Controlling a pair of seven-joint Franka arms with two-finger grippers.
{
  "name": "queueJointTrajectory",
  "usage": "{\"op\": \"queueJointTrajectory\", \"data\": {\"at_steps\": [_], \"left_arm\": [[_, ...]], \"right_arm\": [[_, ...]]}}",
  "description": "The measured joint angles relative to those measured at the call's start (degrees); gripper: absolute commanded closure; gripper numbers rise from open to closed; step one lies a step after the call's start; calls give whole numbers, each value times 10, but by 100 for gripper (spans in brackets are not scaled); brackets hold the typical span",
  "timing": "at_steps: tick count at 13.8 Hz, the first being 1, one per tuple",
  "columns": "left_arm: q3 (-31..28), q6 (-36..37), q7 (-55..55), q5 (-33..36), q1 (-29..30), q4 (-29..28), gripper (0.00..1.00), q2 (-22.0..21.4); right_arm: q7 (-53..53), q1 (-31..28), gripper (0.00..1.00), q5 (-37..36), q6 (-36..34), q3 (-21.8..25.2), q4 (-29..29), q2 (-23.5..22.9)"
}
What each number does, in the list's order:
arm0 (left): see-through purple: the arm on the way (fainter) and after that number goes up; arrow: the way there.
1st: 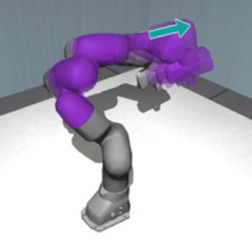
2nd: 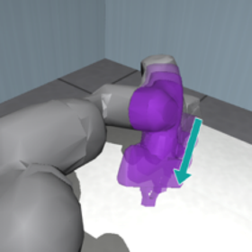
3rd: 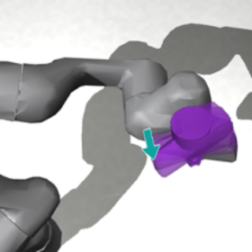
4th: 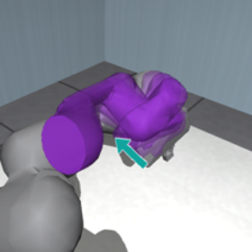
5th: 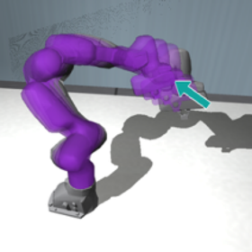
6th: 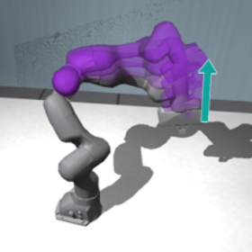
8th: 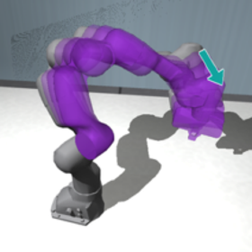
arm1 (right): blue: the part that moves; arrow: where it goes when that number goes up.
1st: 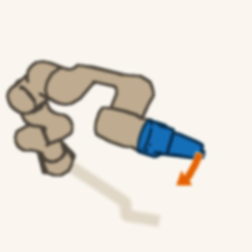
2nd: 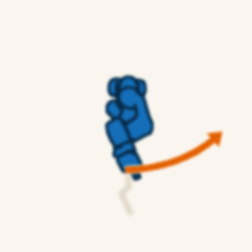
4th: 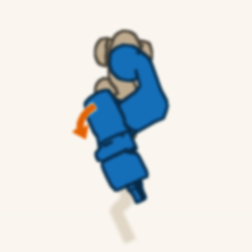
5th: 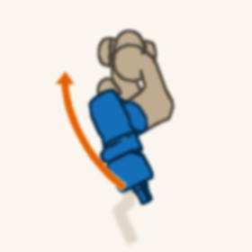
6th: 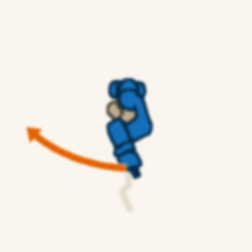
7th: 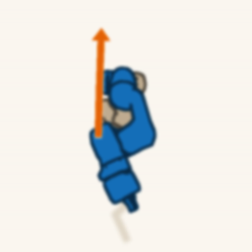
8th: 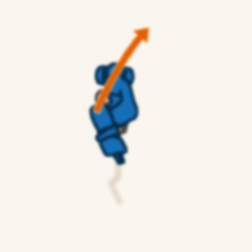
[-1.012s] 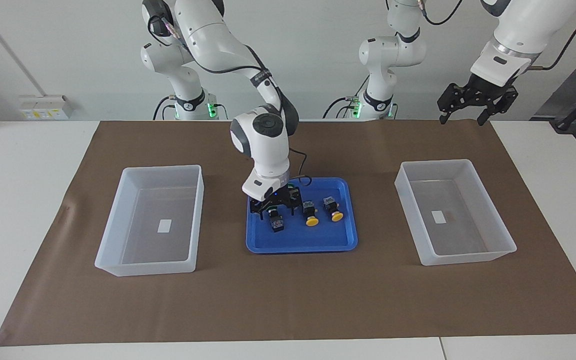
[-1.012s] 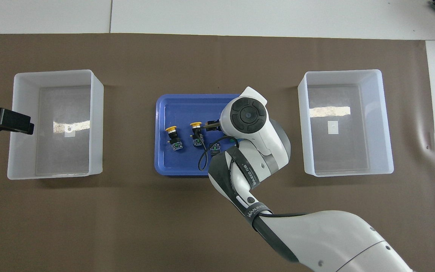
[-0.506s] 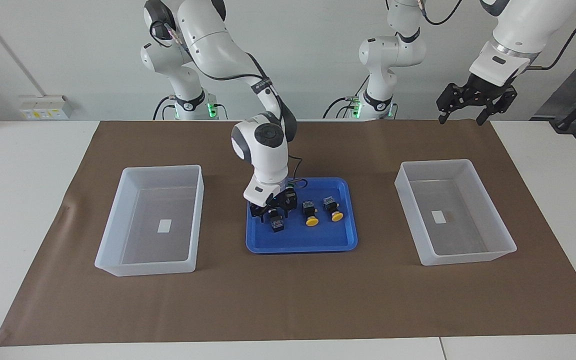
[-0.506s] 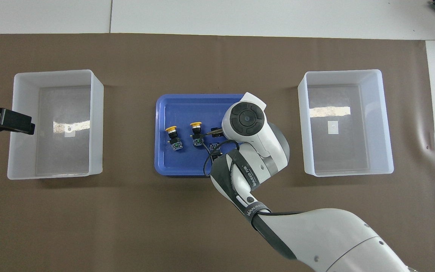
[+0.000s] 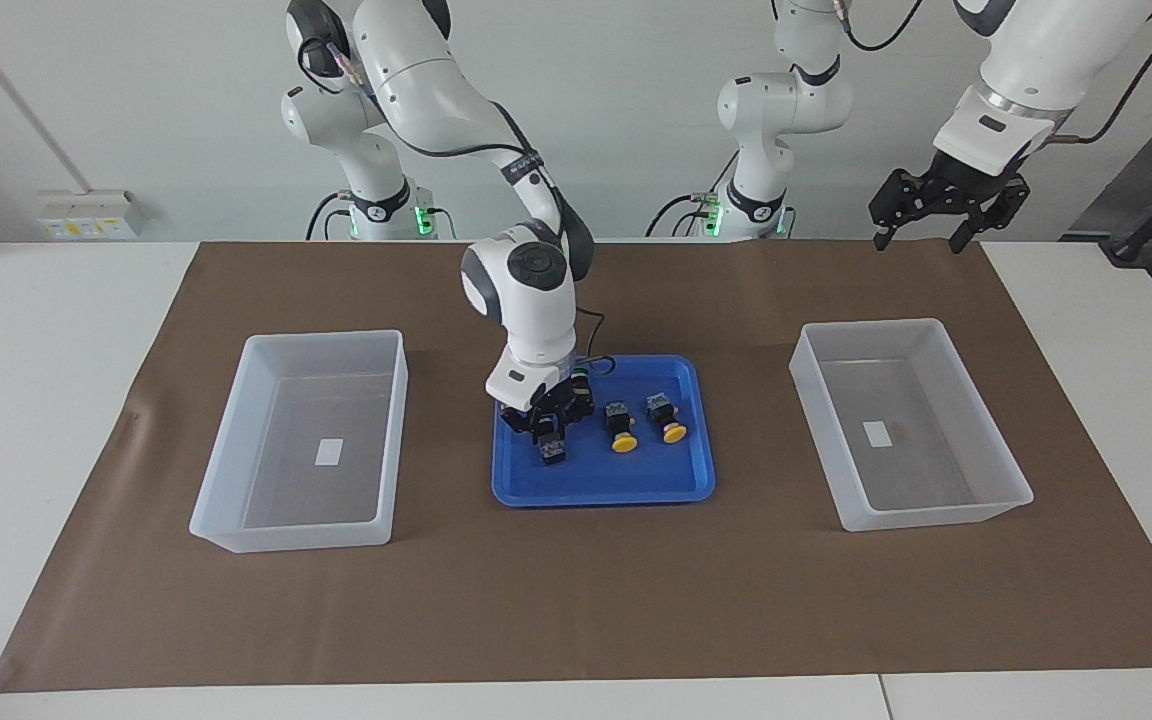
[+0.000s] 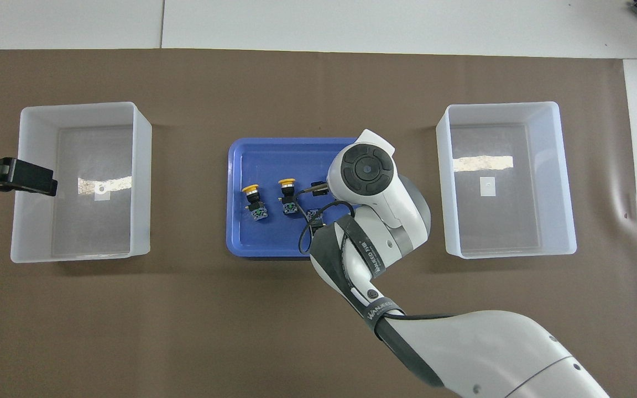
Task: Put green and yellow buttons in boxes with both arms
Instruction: 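Carry the green button to its box while the left gripper reaches in, then release the green button in the box while the left gripper nears yellow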
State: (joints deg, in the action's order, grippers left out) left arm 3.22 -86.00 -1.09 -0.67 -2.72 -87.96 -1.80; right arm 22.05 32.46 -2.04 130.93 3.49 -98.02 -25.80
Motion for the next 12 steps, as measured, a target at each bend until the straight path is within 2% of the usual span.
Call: {"op": "queueJointTrajectory", "data": {"at_steps": [2, 5, 9, 12], "left_arm": [[1, -36, 25, 0, -16, -26, 0, -7], [3, -112, 82, 0, -54, -101, 0, -28], [5, -250, 189, 0, -118, -208, 0, -28], [6, -325, 256, 0, -161, -265, 0, -5]], "right_arm": [[-1, -21, 100, 0, -43, 4, 6, 51], [-68, -99, 100, 0, -85, 6, 5, 122], [-217, -216, 100, 0, -92, 8, -7, 133], [-272, -270, 100, 1, -73, 7, -40, 125]]}}
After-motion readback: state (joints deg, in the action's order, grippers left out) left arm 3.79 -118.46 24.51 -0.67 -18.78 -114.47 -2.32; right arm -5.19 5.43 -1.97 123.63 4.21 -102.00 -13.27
